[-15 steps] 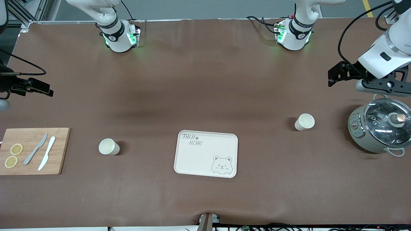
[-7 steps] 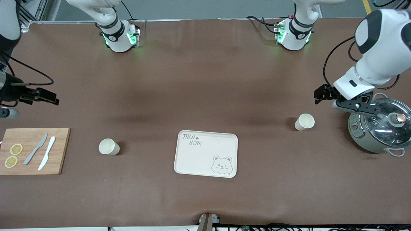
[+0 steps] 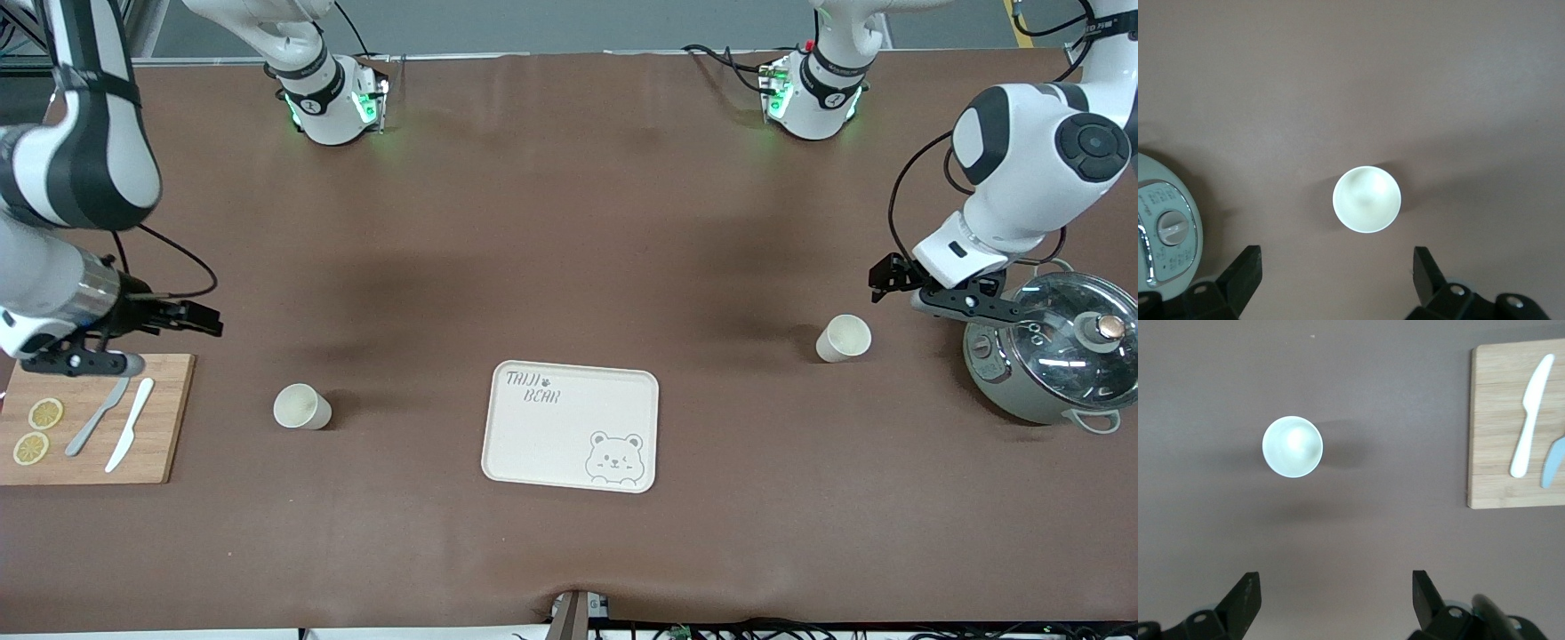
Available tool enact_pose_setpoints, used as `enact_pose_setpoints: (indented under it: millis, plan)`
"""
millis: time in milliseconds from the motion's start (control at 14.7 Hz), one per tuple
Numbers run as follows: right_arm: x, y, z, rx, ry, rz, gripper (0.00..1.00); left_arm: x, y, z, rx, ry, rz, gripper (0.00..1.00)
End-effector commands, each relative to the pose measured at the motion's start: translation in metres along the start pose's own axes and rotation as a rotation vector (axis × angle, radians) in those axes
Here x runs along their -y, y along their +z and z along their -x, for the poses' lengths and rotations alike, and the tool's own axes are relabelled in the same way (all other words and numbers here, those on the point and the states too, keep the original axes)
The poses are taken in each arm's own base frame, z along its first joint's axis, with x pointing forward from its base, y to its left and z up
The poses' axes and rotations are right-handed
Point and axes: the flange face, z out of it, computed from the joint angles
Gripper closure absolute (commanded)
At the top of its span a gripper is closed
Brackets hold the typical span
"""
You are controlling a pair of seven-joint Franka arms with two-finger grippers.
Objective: Place white IKEA cup upright on tray with both arms
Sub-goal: 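Move the right gripper to one white cup while the left gripper reaches the other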
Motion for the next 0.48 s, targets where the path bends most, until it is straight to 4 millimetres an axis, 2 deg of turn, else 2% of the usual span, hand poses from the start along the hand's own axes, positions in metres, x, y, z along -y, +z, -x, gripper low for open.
enact_pose_setpoints:
  millis: [0,205,409]
  plan:
    - [0.005,0.038,-0.019,-0.004,-0.019,0.012,0.0,0.006,0.013,0.009,-0.021,0.013,-0.001,0.0]
    - [0.009,0.084,-0.038,-0.028,-0.026,0.013,0.0,0.012,0.049,0.017,-0.042,0.013,-0.006,0.0]
    - [0.016,0.11,-0.049,-0.056,-0.035,0.013,0.0,0.022,0.086,0.019,-0.049,-0.006,-0.006,0.0]
